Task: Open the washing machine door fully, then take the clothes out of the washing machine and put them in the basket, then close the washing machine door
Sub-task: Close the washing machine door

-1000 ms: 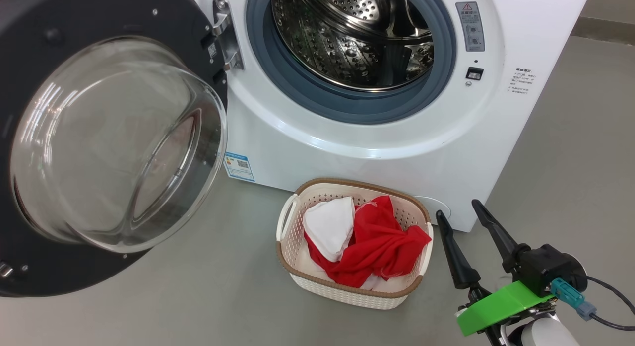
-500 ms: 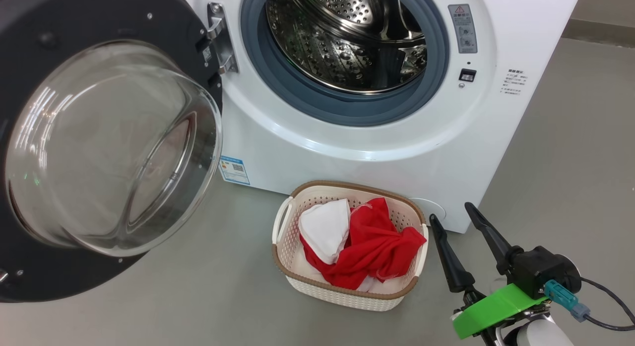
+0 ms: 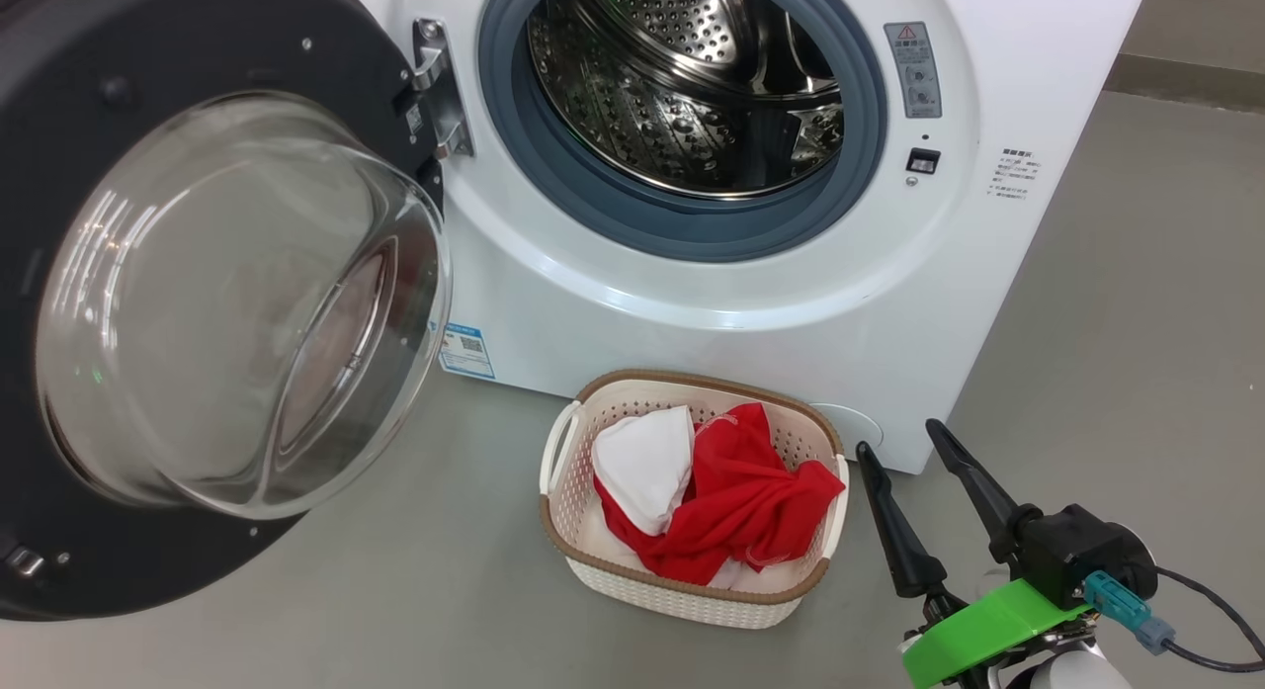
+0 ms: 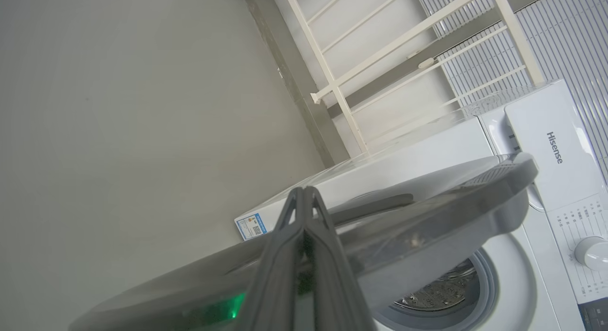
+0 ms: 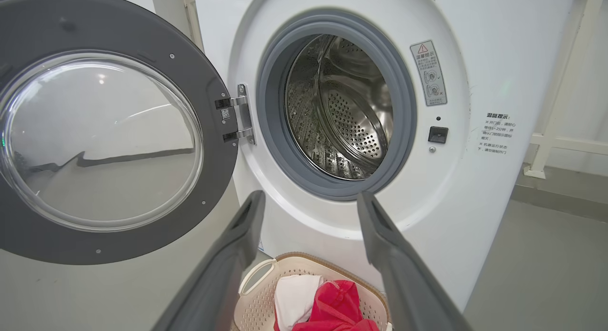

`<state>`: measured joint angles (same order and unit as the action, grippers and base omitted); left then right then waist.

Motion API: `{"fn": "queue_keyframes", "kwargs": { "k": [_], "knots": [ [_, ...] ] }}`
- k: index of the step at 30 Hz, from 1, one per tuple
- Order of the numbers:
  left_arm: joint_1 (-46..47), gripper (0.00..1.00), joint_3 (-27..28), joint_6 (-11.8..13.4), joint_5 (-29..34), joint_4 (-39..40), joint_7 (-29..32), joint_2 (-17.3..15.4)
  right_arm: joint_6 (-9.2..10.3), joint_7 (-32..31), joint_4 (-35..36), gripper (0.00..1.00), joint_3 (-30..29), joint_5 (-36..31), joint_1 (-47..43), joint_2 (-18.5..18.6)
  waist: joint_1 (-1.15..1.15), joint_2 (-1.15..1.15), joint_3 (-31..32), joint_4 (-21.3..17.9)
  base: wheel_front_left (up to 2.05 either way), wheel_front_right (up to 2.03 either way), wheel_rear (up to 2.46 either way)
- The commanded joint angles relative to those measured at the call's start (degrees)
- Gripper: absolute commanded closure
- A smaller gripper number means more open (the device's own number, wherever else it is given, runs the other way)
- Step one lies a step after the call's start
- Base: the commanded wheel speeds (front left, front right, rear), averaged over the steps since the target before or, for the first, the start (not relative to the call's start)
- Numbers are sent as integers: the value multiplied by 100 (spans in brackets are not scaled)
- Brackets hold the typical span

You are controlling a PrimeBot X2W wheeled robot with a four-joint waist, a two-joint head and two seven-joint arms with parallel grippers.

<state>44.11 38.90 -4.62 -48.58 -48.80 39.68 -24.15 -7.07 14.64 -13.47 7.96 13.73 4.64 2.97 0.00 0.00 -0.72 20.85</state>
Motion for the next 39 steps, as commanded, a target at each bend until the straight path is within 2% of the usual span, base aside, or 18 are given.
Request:
{"fn": "queue_keyframes", "kwargs": {
  "k": [1,11,19,29,34,39],
  "knots": [
    [-166,100,18,-82,-100,193,158,-99,-42,36,157,0,123,41,97,-10,0,0,-3,8,0,0,0],
    [-595,100,256,-212,-921,1179,886,538,-42,36,175,0,155,78,95,-10,0,0,-22,58,0,0,0],
    [-1104,100,271,-225,-1271,2247,1280,1118,-42,36,182,0,183,87,141,-10,0,0,-60,20,0,0,0],
    [-1832,100,51,-49,-1504,3872,1762,1866,-42,36,189,0,182,83,162,-10,0,0,-126,-79,0,0,0],
    [-2132,100,-178,95,-1621,4507,1817,2057,-42,36,191,0,192,69,198,-10,0,0,-173,-141,0,0,0],
    [-2413,100,-491,258,-1830,4981,1792,2115,-42,36,190,0,177,52,222,-10,0,0,-220,-218,0,0,0]
  ]
}}
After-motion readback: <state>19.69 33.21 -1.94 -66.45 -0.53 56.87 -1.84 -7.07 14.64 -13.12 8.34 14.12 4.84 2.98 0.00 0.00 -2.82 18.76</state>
